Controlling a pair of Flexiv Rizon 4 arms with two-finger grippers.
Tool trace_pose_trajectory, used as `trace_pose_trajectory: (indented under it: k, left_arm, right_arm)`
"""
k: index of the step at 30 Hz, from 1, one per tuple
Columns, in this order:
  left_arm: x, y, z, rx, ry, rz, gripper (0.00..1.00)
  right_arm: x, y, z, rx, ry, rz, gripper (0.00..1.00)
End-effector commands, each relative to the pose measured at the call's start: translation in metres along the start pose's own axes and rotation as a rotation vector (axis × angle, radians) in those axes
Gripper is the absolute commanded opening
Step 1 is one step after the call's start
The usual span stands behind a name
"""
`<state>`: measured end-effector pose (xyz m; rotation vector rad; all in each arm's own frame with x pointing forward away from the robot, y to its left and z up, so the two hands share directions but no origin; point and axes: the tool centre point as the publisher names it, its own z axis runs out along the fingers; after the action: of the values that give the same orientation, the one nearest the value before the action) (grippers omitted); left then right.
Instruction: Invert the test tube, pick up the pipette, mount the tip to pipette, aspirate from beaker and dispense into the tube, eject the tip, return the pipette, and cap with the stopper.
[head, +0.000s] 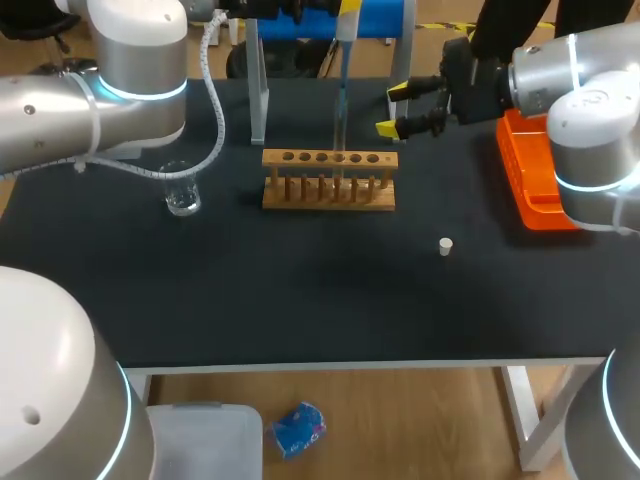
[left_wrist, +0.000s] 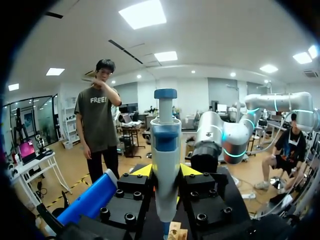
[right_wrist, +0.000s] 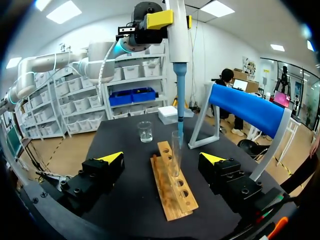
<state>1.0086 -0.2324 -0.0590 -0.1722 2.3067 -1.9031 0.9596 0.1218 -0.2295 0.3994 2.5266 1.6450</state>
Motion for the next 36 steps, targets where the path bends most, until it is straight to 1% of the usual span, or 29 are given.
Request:
trace_pose_trajectory:
  k: [1,17,36]
  left_arm:
    - [0.0,-0.005,-0.001,-0.011,0.007,0.0,0.0]
    - [0.005,-0.014,-0.003,-0.019,0.004,0.014,0.0]
    - [0.005,-0.033,-0.003,-0.021,0.006,0.042,0.0]
  right_arm:
    - [0.0,-0.001,0.0,-0.001,0.0,-0.001,1.0]
    - [0.0,-0.001,0.0,-0.001,0.0,-0.001,1.0]
    - [0.0,-0.001,0.0,-0.001,0.0,-0.001,1.0]
